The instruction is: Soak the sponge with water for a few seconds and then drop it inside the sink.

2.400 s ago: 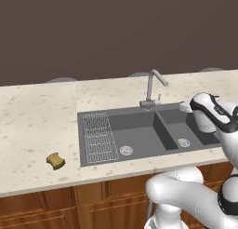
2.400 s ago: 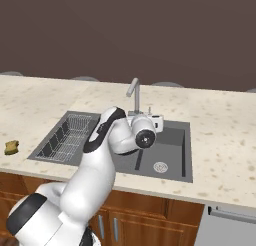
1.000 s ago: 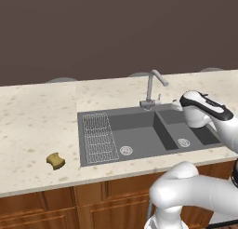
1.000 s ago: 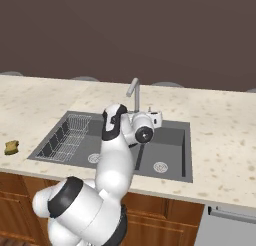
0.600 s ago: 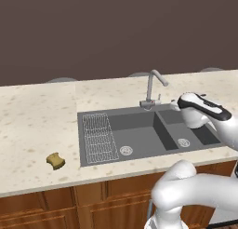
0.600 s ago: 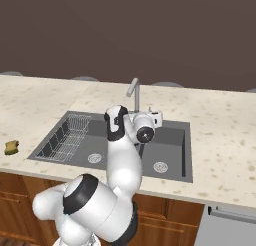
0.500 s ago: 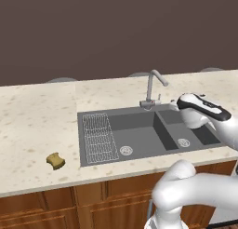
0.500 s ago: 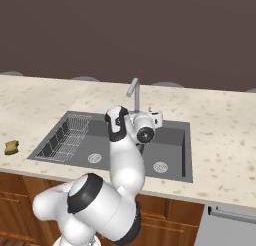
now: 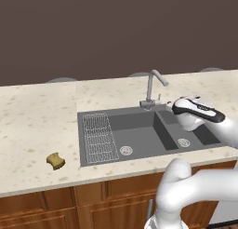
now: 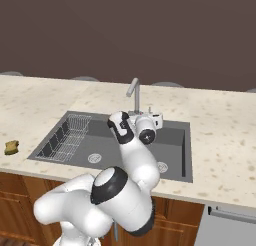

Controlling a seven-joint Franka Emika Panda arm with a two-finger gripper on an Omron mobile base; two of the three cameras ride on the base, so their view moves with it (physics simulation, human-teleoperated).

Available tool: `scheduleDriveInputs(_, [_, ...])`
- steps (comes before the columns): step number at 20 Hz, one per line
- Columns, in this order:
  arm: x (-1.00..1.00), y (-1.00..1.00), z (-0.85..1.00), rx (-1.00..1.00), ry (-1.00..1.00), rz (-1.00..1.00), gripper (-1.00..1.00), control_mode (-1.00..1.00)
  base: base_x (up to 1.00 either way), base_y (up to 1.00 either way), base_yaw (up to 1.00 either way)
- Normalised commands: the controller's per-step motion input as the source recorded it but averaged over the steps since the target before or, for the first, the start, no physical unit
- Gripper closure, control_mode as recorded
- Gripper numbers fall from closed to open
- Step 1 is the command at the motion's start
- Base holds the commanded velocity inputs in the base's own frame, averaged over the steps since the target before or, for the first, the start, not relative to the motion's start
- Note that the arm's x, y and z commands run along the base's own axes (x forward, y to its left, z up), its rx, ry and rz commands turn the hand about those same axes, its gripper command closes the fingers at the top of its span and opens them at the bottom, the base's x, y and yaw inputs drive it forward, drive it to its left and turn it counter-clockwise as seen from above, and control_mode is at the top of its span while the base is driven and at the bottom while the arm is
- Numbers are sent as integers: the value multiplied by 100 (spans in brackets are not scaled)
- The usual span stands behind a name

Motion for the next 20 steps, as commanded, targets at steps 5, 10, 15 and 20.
scheduleDriveInputs(5, [45,0,-11,0,0,0,-100,-100,0,0,0])
scheduleDriveInputs(10, [33,0,-1,0,0,0,-100,-100,0,0,0])
scheduleDriveInputs(15, [15,0,0,0,0,0,-100,-100,0,0,0])
scheduleDriveInputs(20, [1,-3,0,0,0,0,-100,-100,0,0,0])
